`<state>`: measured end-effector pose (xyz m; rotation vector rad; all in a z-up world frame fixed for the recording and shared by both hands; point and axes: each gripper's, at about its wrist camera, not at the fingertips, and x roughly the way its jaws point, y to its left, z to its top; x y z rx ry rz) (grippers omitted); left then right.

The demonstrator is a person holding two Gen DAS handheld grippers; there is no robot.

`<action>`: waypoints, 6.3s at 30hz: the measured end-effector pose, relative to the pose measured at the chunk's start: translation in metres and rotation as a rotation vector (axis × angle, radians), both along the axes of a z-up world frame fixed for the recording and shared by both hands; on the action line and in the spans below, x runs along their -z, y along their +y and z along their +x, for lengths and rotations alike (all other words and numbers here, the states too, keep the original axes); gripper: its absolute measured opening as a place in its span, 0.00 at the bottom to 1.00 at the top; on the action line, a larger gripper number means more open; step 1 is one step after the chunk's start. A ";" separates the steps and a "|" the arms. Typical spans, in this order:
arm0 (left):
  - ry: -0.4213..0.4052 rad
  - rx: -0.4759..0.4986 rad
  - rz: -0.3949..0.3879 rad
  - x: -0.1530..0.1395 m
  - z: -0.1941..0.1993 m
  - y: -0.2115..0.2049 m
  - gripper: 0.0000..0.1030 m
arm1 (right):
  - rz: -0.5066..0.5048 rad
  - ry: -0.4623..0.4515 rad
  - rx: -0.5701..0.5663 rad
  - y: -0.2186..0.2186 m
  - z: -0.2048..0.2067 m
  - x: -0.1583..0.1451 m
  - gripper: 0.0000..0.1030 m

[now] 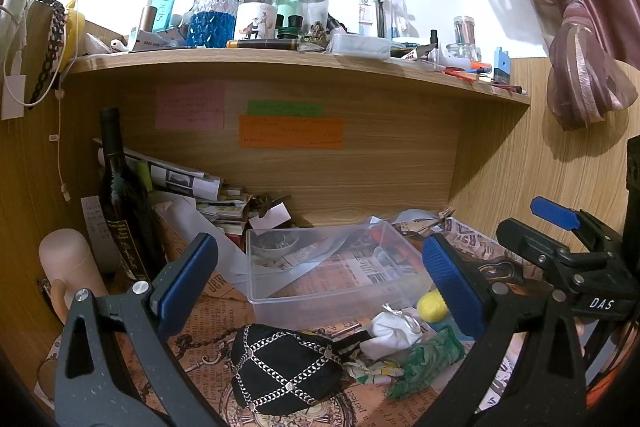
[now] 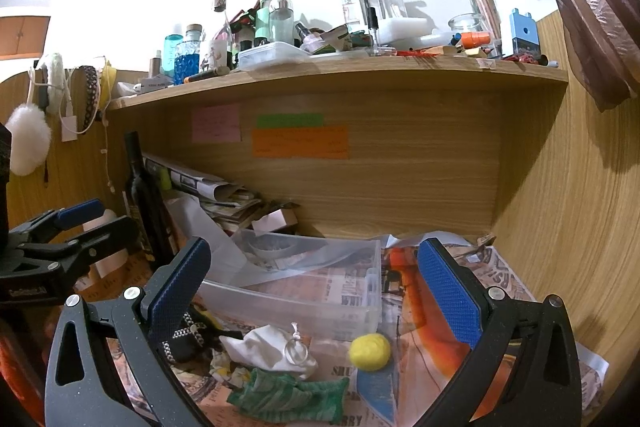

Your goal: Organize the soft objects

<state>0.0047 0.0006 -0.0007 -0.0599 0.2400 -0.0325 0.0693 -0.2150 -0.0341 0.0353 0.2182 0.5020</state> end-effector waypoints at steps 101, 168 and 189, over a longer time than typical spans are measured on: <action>0.356 0.015 -0.083 0.093 0.042 0.039 0.31 | -0.109 0.485 -0.022 -0.013 0.104 0.108 0.37; 0.267 0.179 -0.117 0.069 0.043 0.042 0.31 | -0.250 0.475 -0.242 0.058 0.087 0.110 0.54; 0.249 0.059 -0.108 0.067 0.031 0.062 0.31 | -0.278 0.466 -0.418 0.113 0.068 0.114 0.50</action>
